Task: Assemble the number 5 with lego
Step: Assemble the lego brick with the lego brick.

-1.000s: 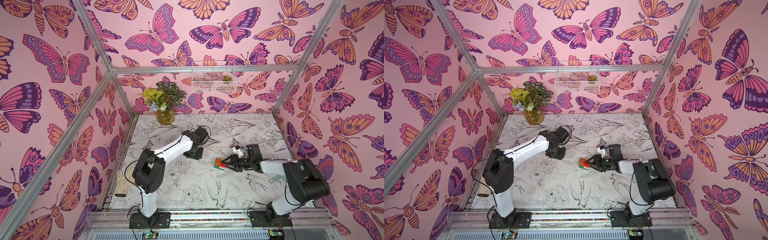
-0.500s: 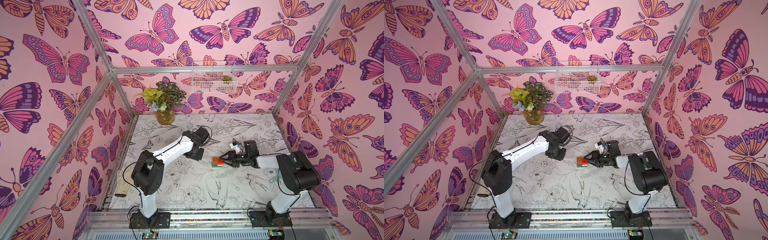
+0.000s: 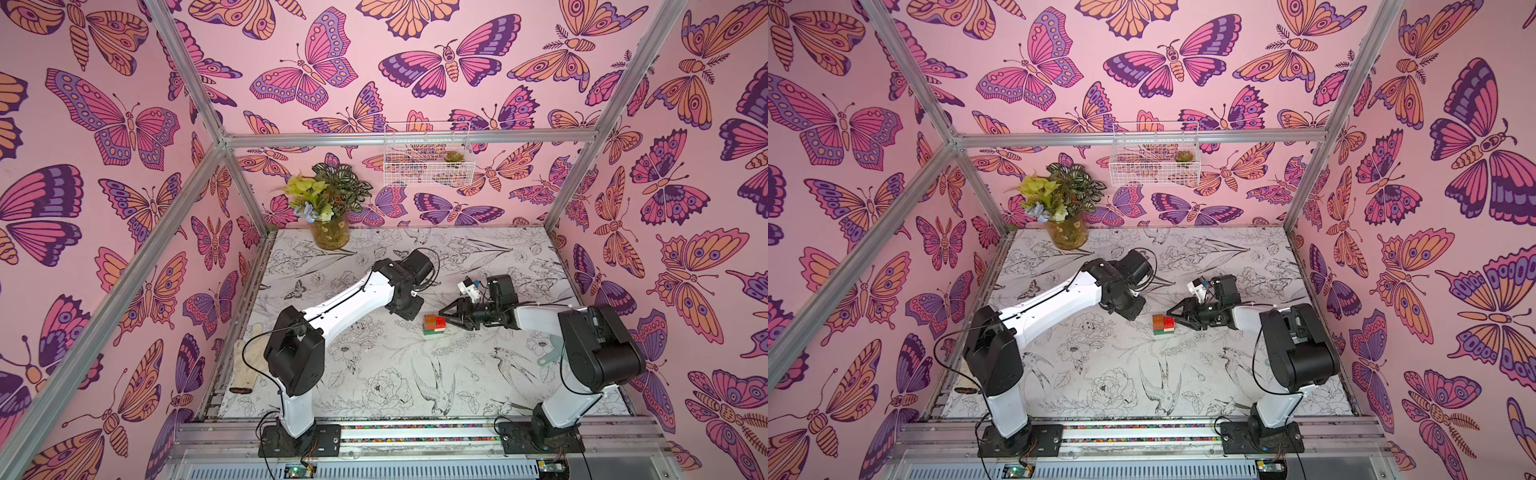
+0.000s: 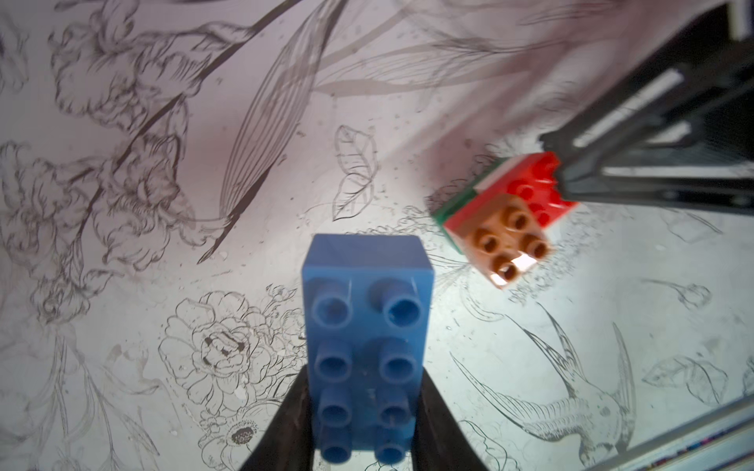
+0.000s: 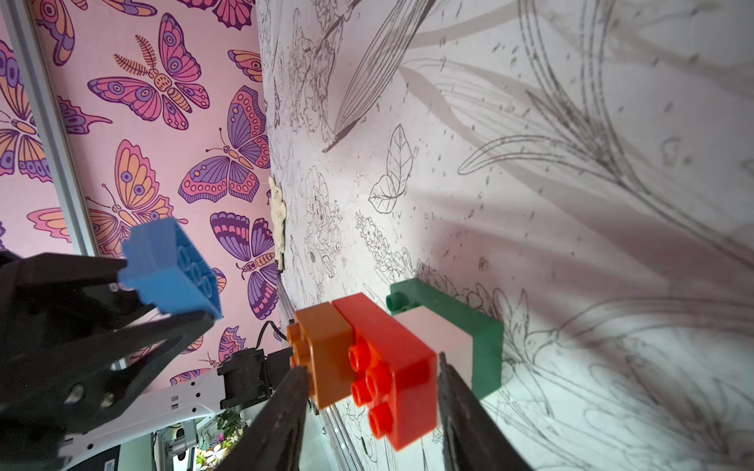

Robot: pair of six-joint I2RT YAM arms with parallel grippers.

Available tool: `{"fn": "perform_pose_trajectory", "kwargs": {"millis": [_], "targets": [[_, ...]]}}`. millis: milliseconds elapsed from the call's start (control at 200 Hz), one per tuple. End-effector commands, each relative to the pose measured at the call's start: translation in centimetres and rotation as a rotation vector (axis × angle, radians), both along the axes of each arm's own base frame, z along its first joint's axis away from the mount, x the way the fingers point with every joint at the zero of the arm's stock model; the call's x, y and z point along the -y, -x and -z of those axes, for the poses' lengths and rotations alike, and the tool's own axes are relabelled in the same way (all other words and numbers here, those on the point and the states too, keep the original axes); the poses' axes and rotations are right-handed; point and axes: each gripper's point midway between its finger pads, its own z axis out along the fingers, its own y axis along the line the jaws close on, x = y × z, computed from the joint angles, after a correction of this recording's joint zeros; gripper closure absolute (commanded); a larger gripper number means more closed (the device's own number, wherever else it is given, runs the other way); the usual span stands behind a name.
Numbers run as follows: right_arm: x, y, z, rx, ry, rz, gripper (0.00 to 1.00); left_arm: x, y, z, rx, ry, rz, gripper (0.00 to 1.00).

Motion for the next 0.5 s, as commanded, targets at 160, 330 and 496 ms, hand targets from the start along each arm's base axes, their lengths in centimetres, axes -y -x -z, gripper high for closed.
{"fn": "perform_pose_trajectory", "kwargs": {"millis": [160,330,496], "targets": [[0.5,2.0,0.4,-0.009,0.003,-0.041,0.47,3.0,2.9,-2.7,-0.043,0.086,0.378,0.89],[0.7,1.7,0.6,-0.016,-0.035,-0.035,0.48,3.3,2.7,-2.1,-0.054,0.039,0.474,0.90],[0.5,1.5,0.9,-0.016,-0.061,-0.038,0.49,4.0,2.5,-1.0,-0.090,0.027,0.511,0.98]]}}
